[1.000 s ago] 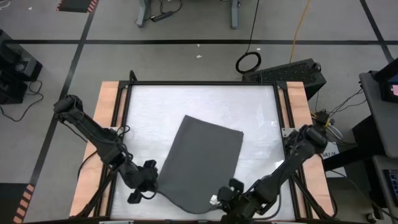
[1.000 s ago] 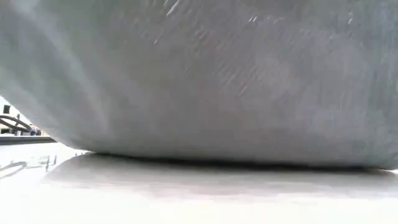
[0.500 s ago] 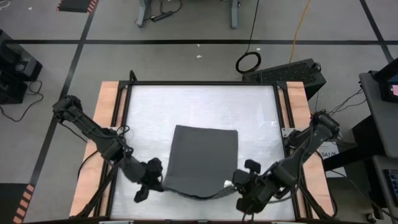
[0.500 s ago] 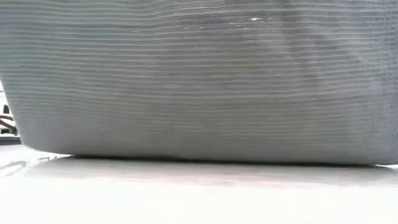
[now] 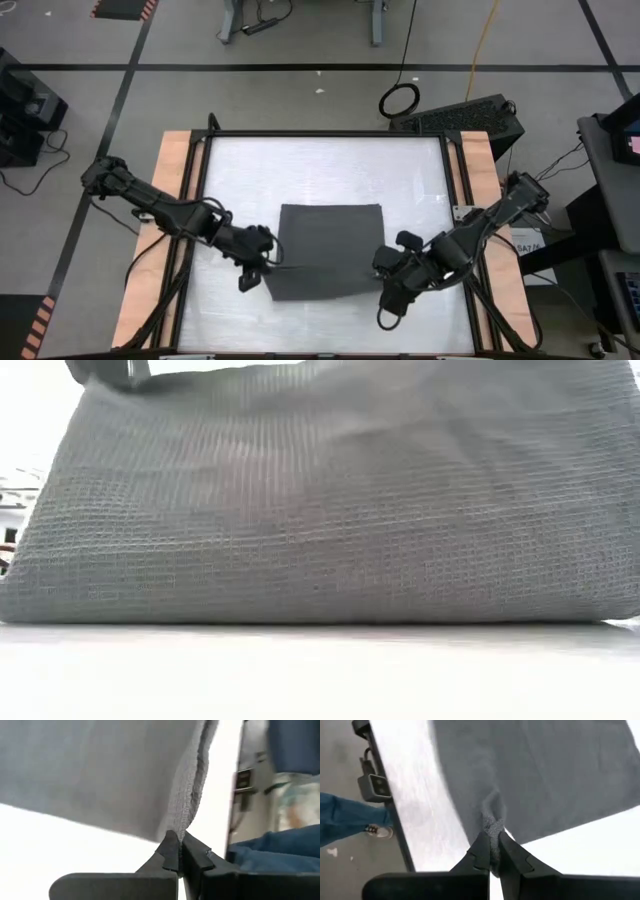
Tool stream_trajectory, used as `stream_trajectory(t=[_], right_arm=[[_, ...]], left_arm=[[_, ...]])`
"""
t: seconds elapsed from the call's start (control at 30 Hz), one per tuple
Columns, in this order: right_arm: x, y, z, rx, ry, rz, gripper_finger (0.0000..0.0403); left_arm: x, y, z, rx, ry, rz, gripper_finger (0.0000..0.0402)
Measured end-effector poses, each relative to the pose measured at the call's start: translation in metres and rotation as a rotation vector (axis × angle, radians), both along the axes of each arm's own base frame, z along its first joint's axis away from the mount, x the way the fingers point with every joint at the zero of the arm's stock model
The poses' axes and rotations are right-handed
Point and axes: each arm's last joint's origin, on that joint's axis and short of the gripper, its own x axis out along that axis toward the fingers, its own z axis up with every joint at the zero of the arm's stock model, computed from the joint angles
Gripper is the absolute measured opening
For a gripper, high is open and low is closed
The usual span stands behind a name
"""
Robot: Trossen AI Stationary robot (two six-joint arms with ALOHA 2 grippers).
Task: Roll towel
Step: Roll the gray towel
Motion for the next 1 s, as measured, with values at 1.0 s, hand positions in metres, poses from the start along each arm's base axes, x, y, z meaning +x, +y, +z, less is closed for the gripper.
stream_trajectory(t=[1.0], right_arm=[[-0.010,0.028,0.003,0.115,-0.048,0.004,0.0004]], left_arm=[[-0.030,-0.005,0.051,-0.245,-0.247,-0.132,0.0001]])
